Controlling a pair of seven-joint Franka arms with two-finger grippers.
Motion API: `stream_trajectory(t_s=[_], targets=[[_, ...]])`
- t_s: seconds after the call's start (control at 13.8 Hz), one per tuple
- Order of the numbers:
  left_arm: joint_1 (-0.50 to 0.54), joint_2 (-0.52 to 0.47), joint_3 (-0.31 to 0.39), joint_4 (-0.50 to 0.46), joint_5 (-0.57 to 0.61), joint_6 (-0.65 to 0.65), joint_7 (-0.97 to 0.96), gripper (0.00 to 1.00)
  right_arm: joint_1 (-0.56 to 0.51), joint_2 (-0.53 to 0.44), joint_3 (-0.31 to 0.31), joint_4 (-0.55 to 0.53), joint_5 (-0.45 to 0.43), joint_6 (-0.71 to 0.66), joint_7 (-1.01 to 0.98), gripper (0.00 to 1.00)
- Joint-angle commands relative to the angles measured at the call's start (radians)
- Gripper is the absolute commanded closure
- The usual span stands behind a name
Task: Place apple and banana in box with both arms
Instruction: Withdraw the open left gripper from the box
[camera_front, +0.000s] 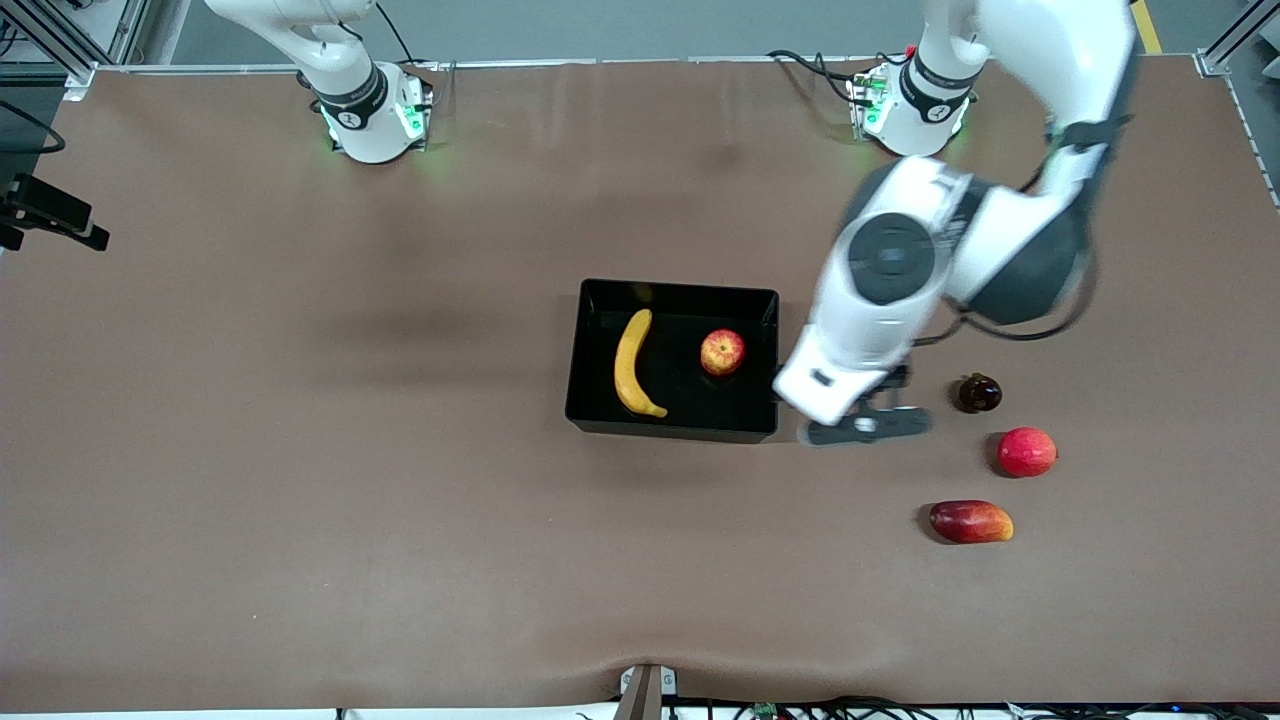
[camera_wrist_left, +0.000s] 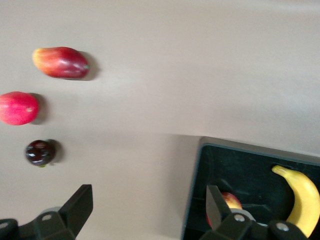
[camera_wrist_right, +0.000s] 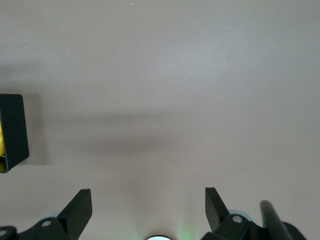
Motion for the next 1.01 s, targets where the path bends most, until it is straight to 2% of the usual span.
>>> stream_trajectory(t_s=[0.0,0.14,0.29,0.51,0.65,0.94], targets=[[0.083,-0.101,-0.009,-0.034,-0.029,-0.030,0.030,0.00,-0.022,-0.013,0.016,-0.009,-0.004,-0.004,-0.014,0.00],[0.116,-0.162,0.000,-0.033,-0.035,-0.088,0.091,0.00,-0.022,-0.013,0.016,-0.009,-0.013,-0.004,-0.014,0.00],[0.191,-0.208,-0.007,-0.036,-0.055,-0.140,0.186,0.00,-0.020,-0.013,0.017,-0.009,-0.018,-0.002,-0.014,0.00],[0.267,-0.299,-0.006,-0.073,-0.108,-0.196,0.269,0.00,-0.019,-0.013,0.017,-0.009,-0.041,0.004,-0.015,0.00],[0.298,-0.357,-0.007,-0.118,-0.112,-0.199,0.329,0.00,-0.014,-0.013,0.021,-0.009,-0.070,0.005,-0.014,0.00],[0.300,-0.496,0.022,-0.233,-0.158,-0.199,0.382,0.00,-0.017,-0.013,0.021,-0.009,-0.066,0.004,-0.012,0.00]])
